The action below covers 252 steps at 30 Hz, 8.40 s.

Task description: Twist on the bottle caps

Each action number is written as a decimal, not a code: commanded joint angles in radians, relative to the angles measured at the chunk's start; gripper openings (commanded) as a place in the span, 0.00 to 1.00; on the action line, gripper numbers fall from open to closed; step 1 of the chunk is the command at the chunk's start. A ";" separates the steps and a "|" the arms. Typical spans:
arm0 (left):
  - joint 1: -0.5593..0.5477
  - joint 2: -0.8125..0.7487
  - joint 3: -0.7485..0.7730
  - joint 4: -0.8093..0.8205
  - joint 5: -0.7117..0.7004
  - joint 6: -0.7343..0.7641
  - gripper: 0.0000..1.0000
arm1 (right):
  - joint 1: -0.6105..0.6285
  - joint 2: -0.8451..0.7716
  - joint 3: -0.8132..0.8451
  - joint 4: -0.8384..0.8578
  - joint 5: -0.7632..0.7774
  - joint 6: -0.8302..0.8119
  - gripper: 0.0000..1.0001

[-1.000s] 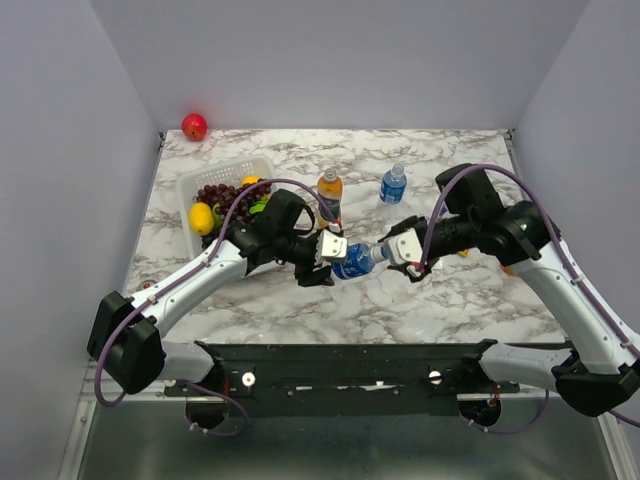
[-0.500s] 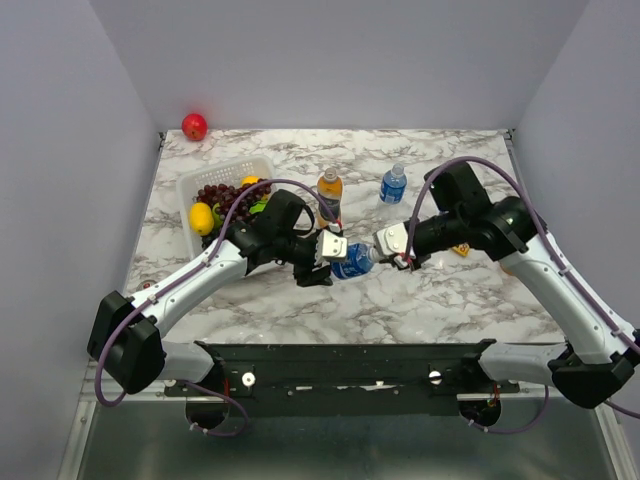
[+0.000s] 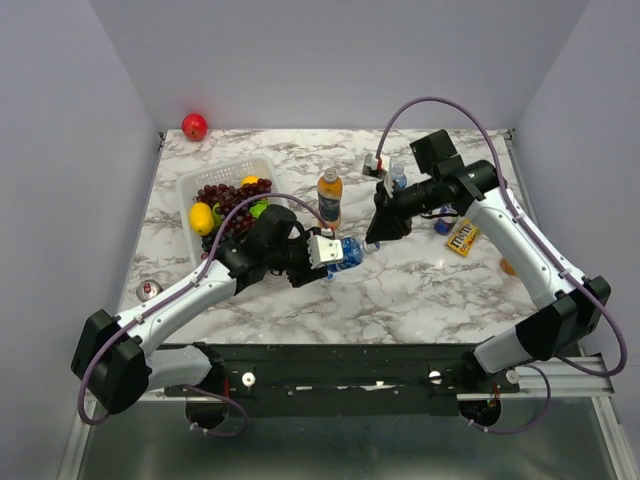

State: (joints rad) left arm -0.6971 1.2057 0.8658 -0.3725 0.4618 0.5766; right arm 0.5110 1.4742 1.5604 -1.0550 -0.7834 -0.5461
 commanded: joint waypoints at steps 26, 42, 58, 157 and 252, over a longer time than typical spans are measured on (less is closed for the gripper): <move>0.025 -0.041 0.081 0.098 0.169 -0.176 0.00 | -0.127 -0.227 -0.203 0.351 -0.359 0.032 0.58; -0.022 -0.028 0.081 0.257 0.011 -0.294 0.00 | -0.128 -0.181 -0.307 0.639 -0.050 0.599 0.07; 0.049 -0.040 0.038 0.221 -0.015 -0.386 0.00 | -0.311 -0.143 -0.155 0.754 -0.230 0.756 0.64; -0.041 0.063 0.042 0.288 -0.026 -0.443 0.99 | -0.977 -0.453 -0.576 0.521 0.069 -0.018 0.00; 0.154 -0.018 0.269 -0.111 -0.029 -0.241 0.99 | -0.356 0.224 -0.290 1.109 0.122 0.184 0.47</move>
State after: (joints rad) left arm -0.5507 1.1790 1.1191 -0.4969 0.4309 0.3302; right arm 0.1551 1.7218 1.3163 0.0231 -0.6613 -0.3511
